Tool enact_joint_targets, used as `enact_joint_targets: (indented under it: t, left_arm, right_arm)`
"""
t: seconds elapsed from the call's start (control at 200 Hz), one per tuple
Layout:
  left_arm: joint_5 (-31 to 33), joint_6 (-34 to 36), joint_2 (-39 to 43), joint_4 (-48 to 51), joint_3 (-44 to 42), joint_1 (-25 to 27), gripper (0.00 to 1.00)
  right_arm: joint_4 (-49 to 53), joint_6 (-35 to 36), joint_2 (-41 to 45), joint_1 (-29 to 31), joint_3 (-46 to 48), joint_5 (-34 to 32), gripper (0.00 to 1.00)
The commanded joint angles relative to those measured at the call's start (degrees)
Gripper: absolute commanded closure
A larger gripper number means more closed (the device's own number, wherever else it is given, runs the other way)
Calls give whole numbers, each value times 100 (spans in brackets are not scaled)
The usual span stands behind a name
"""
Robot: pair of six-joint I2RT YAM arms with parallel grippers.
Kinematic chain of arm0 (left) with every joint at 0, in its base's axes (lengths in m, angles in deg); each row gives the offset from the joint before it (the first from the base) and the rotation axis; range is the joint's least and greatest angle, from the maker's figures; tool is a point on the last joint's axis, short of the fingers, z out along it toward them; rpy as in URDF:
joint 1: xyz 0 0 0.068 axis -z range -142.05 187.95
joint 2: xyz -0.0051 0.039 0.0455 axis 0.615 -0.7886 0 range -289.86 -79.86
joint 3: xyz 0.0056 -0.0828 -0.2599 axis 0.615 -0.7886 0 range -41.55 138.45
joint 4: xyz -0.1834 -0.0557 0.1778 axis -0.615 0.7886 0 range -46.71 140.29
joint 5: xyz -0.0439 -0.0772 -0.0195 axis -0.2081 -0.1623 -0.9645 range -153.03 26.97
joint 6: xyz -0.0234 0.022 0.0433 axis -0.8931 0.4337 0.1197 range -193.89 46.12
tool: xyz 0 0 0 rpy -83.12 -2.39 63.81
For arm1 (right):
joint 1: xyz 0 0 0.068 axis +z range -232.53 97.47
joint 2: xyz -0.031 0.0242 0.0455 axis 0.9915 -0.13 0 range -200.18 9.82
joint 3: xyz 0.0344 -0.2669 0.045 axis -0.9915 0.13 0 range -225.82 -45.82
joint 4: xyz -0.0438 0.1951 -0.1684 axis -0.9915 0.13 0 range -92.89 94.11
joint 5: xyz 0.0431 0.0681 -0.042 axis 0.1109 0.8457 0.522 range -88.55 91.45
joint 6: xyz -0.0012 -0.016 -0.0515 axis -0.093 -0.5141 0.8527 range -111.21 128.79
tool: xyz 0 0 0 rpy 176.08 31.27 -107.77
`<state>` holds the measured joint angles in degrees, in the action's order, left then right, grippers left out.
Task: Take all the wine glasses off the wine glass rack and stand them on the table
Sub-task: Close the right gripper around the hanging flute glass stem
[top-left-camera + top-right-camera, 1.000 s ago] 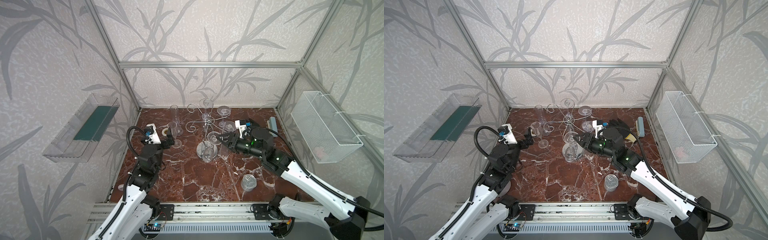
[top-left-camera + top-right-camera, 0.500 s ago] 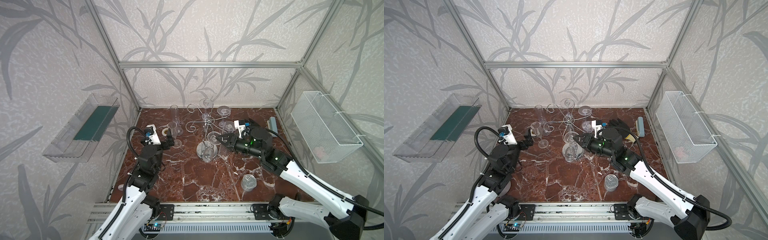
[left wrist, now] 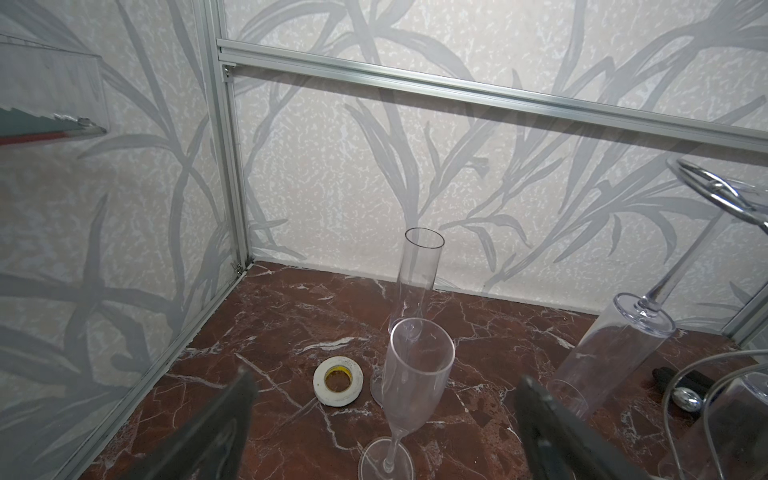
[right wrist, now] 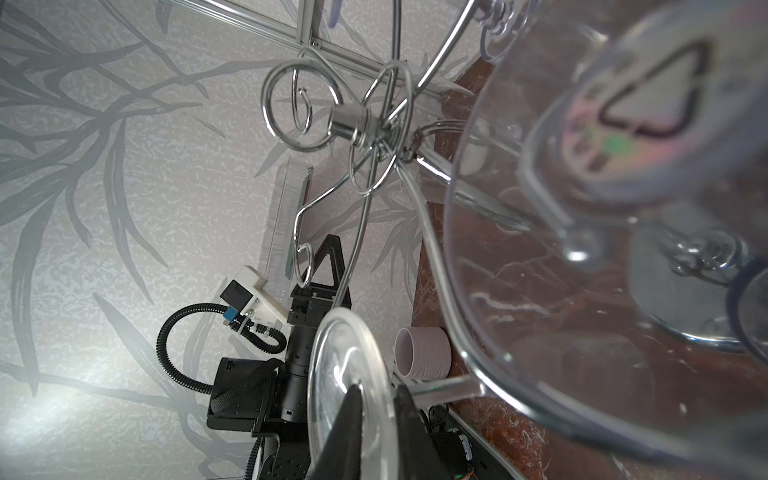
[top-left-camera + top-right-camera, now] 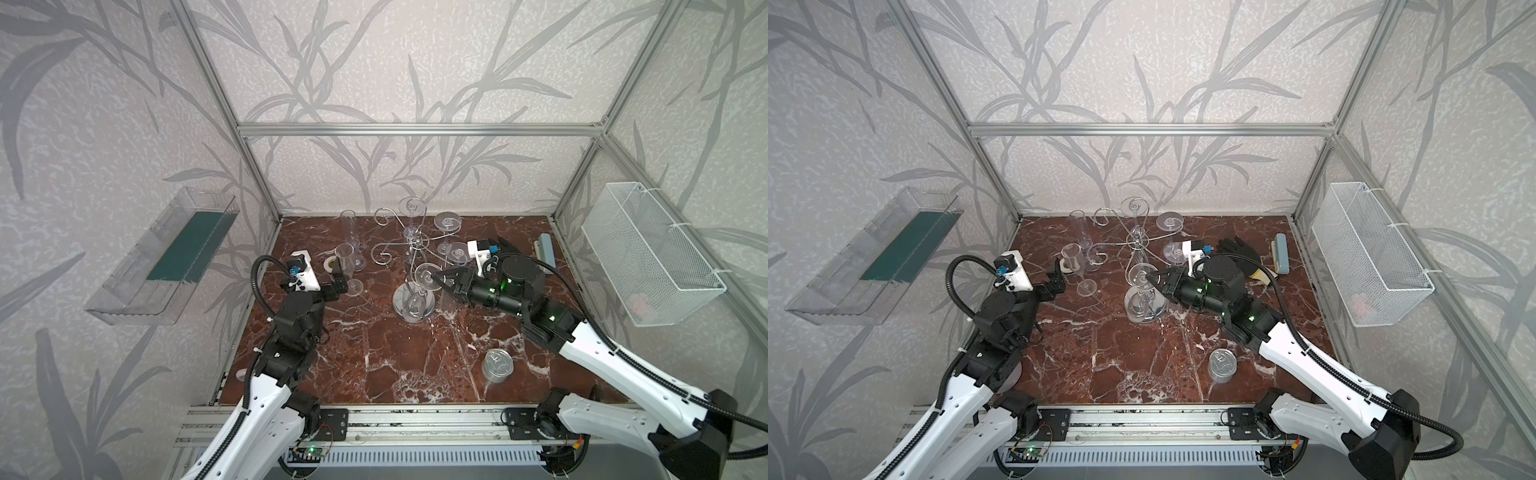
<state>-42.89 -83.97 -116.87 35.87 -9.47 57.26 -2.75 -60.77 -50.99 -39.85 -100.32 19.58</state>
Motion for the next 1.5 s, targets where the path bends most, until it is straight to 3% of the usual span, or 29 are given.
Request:
enact_joint_targets:
  t: [0.0,0.65,1.494]
  left_arm:
    - [131,-6,102,61,-74,-15,2]
    - [120,8,104,39,-104,-15,2]
    - [141,32,170,90,-114,-15,1]
  right_arm:
    - [-186,-30,70,57,36,67,86]
    - [-152,-148,11,83,-114,59,100]
    - [-533,-705,11,83,-482,260,100]
